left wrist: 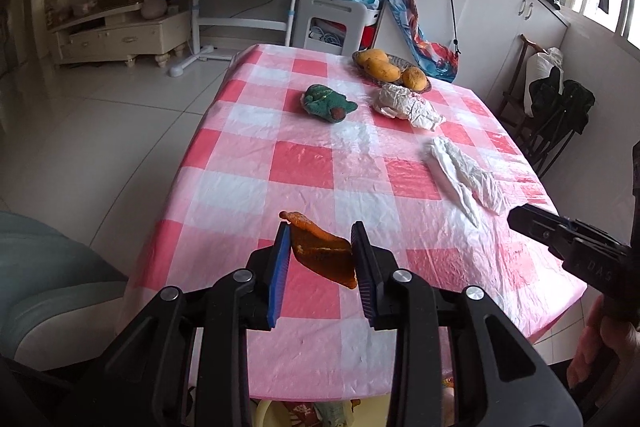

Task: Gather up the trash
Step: 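Lift the peel with the left gripper while the right gripper lifts the tissue, then carry the peel with the left gripper while the right gripper carries the tissue toward the bucket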

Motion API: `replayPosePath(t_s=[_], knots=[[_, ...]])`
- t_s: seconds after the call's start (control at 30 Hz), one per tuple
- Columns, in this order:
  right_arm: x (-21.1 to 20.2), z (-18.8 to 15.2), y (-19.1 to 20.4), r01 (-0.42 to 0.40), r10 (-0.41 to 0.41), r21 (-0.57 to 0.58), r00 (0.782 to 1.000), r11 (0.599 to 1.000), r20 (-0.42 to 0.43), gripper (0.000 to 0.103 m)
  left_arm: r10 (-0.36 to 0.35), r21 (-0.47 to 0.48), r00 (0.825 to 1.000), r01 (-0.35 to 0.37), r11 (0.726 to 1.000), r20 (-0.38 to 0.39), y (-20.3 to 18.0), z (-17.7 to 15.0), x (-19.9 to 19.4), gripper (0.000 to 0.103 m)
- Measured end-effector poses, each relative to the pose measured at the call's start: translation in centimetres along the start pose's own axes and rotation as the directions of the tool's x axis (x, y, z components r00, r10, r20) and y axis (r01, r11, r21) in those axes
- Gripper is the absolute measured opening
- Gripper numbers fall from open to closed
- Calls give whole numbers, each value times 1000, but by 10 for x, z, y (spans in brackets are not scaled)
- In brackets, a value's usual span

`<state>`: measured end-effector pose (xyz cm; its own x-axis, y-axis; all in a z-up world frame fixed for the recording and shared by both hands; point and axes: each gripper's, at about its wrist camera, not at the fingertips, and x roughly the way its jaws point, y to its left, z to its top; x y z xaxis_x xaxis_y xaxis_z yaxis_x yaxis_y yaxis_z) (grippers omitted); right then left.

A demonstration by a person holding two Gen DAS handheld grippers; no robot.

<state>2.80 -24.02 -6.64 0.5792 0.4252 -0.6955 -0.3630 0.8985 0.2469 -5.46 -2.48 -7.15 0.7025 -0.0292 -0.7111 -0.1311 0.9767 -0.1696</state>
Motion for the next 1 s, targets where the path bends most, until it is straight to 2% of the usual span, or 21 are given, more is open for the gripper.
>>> replayPosePath(t_s=[0.13,0.33,0.37,0.47,0.53,0.63,0.7,0.83,1.0], knots=[[14,9,0,32,-32,-3,999,999,18,55,-2,-10,1000,2,1000,-8,1,0,4,30],[54,25,-2,157,-158,-44,987,987,-4,59,-7,-13,999,6,1000,-41,-1,-2,15,30],[58,28,-3,172,-173,-49,985,984,-9,63,-7,-12,999,6,1000,-43,-1,-2,16,30],[79,31,-9,225,-230,-81,971,971,-58,64,-7,-7,999,7,1000,-45,-4,-1,19,30],[87,31,-15,232,-237,-71,968,970,-87,64,-7,-7,999,7,1000,-46,-4,0,20,30],[84,32,-18,236,-242,-77,967,969,-85,42,-8,-18,999,7,1000,-52,-4,1,24,30],[82,32,-19,232,-238,-81,967,969,-90,12,-8,-24,999,7,1000,-54,-3,2,26,30],[71,28,-23,149,-151,-20,983,989,-105,8,-8,-33,999,6,999,-47,-1,3,24,30],[35,17,-5,12,-10,21,998,1000,-64,8,-14,-62,1000,13,998,-15,7,5,11,30]])
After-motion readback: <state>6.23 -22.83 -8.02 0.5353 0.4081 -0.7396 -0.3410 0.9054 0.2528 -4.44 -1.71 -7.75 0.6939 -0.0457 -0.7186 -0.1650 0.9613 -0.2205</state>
